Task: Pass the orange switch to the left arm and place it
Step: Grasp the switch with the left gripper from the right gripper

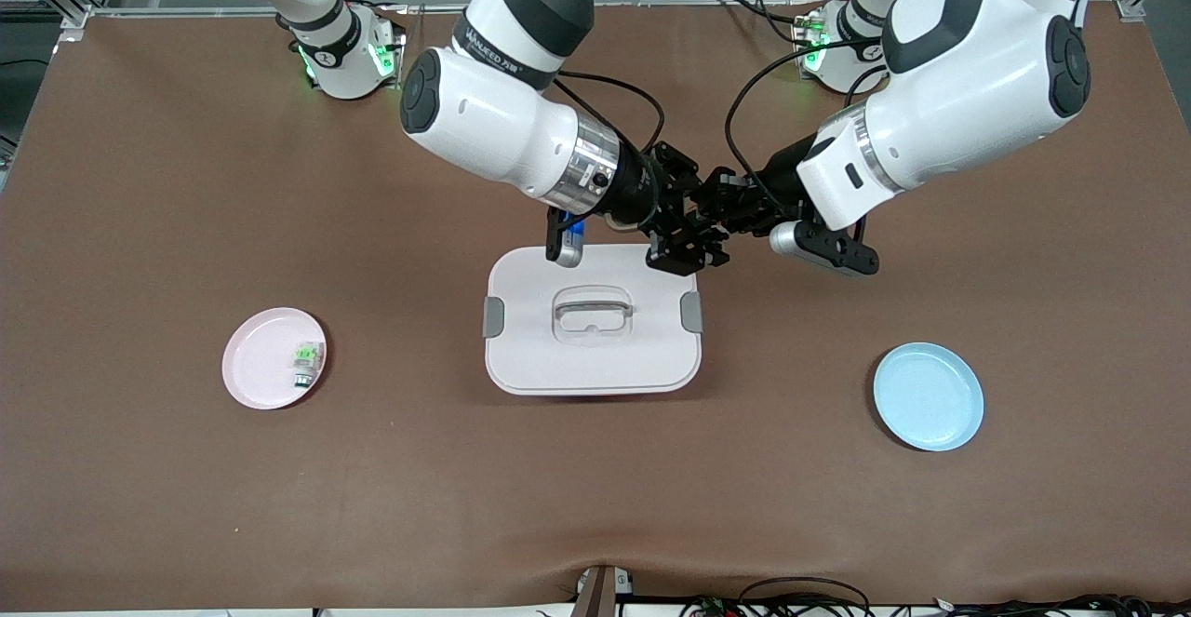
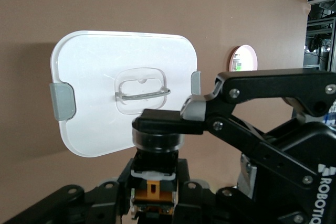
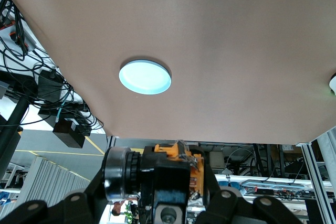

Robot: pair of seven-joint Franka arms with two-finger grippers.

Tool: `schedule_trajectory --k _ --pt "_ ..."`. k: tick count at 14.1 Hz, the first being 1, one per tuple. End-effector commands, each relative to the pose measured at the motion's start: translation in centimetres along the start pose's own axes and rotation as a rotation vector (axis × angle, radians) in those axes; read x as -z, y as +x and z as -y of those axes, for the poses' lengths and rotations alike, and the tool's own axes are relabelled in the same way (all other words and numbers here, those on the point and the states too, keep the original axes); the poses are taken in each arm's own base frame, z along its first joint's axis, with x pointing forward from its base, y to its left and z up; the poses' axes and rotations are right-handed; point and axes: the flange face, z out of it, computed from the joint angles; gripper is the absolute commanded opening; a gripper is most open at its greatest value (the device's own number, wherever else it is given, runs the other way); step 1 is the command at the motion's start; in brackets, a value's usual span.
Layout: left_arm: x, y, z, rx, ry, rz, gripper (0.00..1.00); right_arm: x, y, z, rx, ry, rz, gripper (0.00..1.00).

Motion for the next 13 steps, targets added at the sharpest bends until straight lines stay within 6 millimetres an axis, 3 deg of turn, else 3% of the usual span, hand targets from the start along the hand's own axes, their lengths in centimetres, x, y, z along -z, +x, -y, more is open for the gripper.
schedule_trajectory --k 1,3,4,5,9,13 --pt "-0.1 -0.3 -0.4 -0.001 0.001 0.006 0.21 -0.5 -0.6 0.0 -0.016 0.008 0.020 0.00" --pt "0.2 -0.3 -0.3 -0.001 0.001 0.001 0.13 -0.6 -0.6 -0.1 -0.015 0.007 0.019 0.00" --pt "0.3 -0.3 -0.4 -0.002 0.000 -0.001 0.08 -0.6 -0.7 -0.2 -0.012 0.006 0.018 0.61" --pt "0.5 -0.2 -0.2 0.003 0.000 -0.003 0.06 -0.7 -0.7 -0.3 -0.008 0.007 0.013 1.00" --pt "0.5 -0.5 0.4 -0.012 0.049 0.029 0.01 -0.6 -0.6 -0.1 0.011 0.012 0.005 1.00" --pt "0.9 -0.6 1.3 -0.055 0.099 0.051 0.01 -0.2 0.0 0.1 0.151 -0.013 -0.031 1.00"
